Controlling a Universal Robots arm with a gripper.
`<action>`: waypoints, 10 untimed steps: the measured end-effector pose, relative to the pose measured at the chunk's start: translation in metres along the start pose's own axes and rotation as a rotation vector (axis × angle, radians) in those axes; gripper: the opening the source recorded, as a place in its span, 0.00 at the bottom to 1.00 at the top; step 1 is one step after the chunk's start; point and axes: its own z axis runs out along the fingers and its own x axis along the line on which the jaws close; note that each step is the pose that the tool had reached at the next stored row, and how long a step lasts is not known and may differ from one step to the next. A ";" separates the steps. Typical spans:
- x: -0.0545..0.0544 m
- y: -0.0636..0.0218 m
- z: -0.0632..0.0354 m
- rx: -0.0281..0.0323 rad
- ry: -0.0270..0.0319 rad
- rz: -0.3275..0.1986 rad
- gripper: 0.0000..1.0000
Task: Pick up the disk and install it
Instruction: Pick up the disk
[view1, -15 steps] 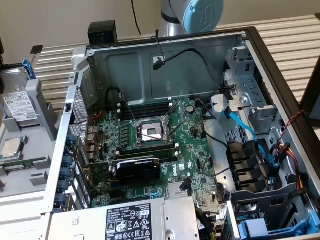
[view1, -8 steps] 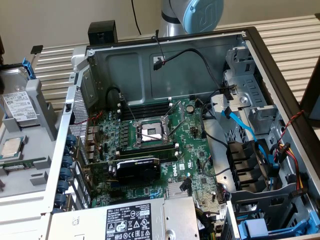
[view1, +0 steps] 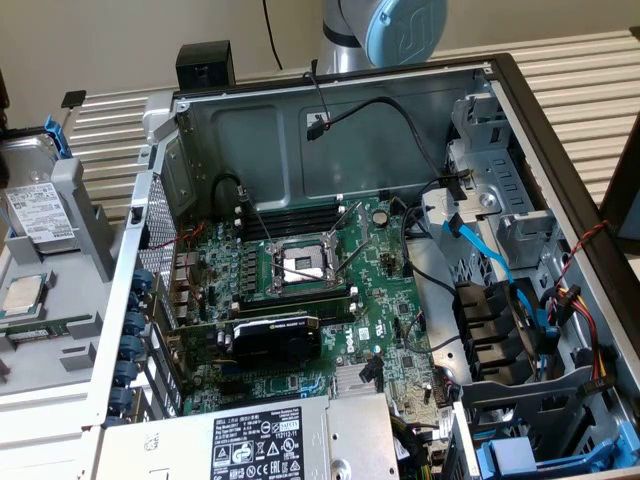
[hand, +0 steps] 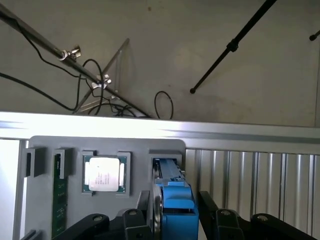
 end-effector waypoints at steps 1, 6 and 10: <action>0.000 0.0000 0.0001 0.0000 0.0000 0.000 0.51; 0.000 0.0000 0.0009 0.0007 0.0027 0.000 0.51; 0.000 0.0001 0.0014 0.0011 0.0065 0.001 0.51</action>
